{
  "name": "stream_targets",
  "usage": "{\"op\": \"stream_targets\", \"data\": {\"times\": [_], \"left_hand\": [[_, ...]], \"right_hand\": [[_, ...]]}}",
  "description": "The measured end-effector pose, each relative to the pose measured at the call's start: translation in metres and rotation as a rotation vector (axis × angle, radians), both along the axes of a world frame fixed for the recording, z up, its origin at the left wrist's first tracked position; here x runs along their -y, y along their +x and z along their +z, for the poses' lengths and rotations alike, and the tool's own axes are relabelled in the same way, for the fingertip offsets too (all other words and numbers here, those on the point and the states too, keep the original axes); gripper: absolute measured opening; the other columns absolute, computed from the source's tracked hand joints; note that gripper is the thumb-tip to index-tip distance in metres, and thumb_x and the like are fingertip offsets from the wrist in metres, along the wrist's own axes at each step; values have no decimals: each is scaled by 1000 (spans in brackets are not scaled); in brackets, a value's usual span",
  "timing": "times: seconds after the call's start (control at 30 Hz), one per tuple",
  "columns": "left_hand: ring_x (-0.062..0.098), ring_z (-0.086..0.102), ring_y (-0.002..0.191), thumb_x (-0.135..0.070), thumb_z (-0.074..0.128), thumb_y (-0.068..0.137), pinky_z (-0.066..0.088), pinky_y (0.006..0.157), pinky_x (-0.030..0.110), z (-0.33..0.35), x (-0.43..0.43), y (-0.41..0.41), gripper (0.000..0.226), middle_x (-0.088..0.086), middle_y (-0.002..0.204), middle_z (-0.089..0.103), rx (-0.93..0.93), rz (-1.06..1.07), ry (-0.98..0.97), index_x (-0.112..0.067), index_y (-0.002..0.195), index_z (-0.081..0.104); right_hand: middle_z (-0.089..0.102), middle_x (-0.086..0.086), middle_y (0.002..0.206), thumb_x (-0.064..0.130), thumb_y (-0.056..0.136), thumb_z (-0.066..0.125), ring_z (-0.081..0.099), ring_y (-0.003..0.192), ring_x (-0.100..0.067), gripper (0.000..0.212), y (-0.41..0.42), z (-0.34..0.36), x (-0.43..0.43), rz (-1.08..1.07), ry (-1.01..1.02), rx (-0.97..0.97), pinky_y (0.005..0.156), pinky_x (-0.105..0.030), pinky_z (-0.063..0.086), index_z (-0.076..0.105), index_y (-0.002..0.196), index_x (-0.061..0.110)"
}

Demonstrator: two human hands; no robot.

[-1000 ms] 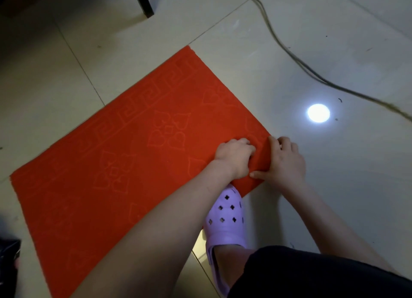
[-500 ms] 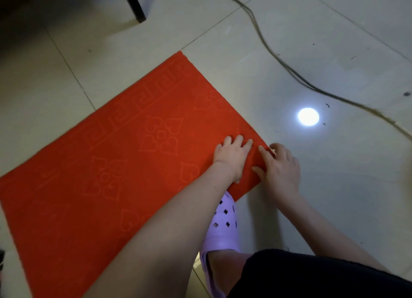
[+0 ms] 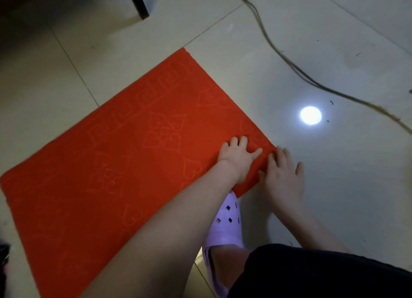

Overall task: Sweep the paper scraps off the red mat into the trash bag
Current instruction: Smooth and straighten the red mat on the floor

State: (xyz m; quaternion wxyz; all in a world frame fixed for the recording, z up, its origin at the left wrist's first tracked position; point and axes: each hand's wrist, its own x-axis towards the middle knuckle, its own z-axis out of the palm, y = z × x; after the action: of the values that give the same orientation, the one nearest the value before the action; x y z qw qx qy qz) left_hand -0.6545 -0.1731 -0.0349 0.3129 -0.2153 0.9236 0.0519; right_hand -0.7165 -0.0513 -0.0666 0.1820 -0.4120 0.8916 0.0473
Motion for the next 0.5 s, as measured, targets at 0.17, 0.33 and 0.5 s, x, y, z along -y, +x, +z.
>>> {"op": "stream_targets", "data": {"times": [0.17, 0.33, 0.5], "left_hand": [[31, 34, 131, -29, 60, 86, 36, 100, 42, 8, 17, 2, 70, 10, 147, 26, -43, 41, 83, -35, 148, 30], [19, 31, 139, -18, 52, 88, 34, 104, 42, 4, 38, 22, 50, -4, 158, 20, -60, 5, 194, -31, 136, 52], [18, 23, 143, -15, 49, 88, 26, 112, 48, 4, 47, 32, 48, -9, 159, 19, -69, 90, 272, -35, 132, 56]], "right_hand": [[3, -13, 159, 46, 97, 34, 9, 147, -25, 74, 21, -6, -1, 10, 75, 59, 114, -48, 12, 4, 151, 5], [4, -13, 160, 42, 99, 31, 1, 147, -27, 67, 9, 4, 10, -19, 114, 30, 116, -49, 6, 8, 150, 5], [4, 1, 161, 39, 97, 41, 6, 147, -28, 62, 19, -1, 27, 161, -36, 171, 113, -52, 15, 11, 151, 33]]}}
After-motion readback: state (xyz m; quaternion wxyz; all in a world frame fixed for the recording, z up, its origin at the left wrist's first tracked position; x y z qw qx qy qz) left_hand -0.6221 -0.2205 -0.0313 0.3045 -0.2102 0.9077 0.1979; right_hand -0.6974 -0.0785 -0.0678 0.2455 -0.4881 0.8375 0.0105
